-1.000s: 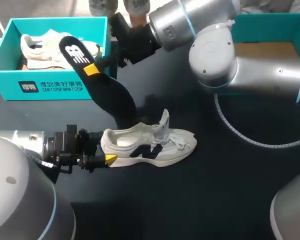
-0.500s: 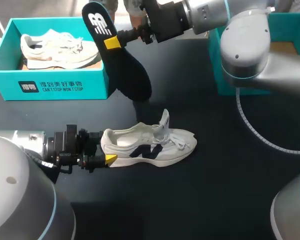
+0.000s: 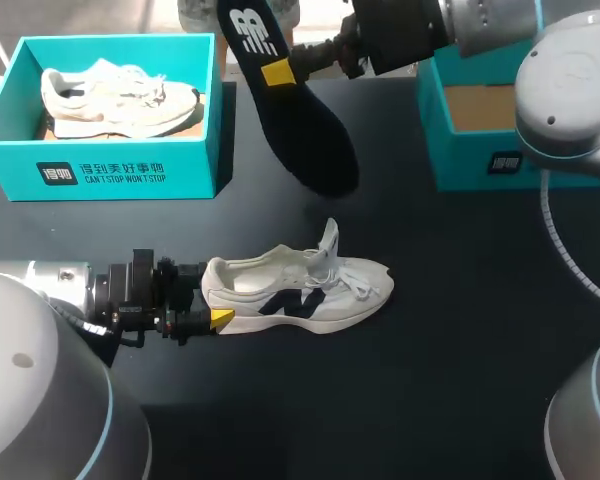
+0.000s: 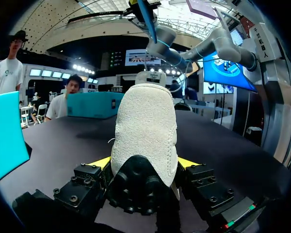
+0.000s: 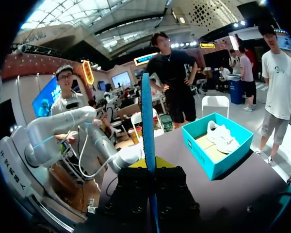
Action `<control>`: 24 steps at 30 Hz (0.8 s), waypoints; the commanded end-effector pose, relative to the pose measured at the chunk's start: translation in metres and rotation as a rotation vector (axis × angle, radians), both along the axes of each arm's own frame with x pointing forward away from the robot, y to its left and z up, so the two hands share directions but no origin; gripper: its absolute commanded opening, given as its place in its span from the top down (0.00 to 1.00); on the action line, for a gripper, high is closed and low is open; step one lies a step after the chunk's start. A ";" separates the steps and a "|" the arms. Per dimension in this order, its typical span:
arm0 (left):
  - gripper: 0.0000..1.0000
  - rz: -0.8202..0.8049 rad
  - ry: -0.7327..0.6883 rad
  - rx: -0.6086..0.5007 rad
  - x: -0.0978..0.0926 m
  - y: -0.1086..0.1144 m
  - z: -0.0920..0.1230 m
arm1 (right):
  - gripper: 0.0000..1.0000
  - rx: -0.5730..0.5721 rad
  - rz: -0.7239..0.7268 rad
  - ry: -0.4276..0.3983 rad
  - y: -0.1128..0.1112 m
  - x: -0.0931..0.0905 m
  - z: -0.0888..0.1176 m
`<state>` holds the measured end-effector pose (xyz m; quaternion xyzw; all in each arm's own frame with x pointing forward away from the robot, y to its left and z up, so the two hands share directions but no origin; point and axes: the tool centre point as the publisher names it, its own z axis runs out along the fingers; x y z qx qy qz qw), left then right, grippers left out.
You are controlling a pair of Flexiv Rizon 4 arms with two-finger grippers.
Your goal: Take the shoe out of the shoebox, open the shoe tongue, remove and reinsert the insole, then place the shoe into the shoebox
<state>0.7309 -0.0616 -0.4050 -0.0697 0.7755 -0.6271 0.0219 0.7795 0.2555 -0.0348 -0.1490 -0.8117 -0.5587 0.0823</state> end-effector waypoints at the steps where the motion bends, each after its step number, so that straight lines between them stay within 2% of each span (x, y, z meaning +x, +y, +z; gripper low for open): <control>1: 1.00 0.001 -0.001 0.000 -0.001 0.000 -0.001 | 1.00 -0.002 -0.001 0.000 0.000 0.000 0.000; 2: 1.00 0.001 -0.001 0.000 -0.001 0.000 -0.001 | 1.00 -0.002 -0.001 0.000 0.000 0.000 0.000; 3: 1.00 0.001 -0.001 0.000 -0.001 0.000 -0.001 | 1.00 0.049 -0.022 0.010 -0.003 0.001 0.002; 9: 1.00 0.001 -0.001 0.000 -0.001 0.000 -0.001 | 1.00 0.103 -0.086 0.019 -0.036 -0.006 0.026; 11: 1.00 0.001 -0.001 0.000 -0.001 0.000 -0.001 | 1.00 0.059 -0.102 0.036 -0.048 -0.008 0.029; 14: 1.00 0.001 -0.001 0.000 -0.001 0.000 -0.001 | 1.00 0.126 -0.119 0.055 -0.059 -0.015 0.033; 15: 1.00 0.001 -0.001 0.000 -0.001 0.000 -0.001 | 1.00 0.166 -0.128 0.061 -0.062 -0.017 0.035; 22: 1.00 0.001 -0.001 0.000 -0.001 0.000 -0.001 | 1.00 0.223 -0.142 0.118 -0.066 -0.041 0.040; 24: 1.00 0.001 -0.001 0.000 -0.001 0.000 -0.001 | 1.00 0.215 -0.146 0.108 -0.067 -0.045 0.041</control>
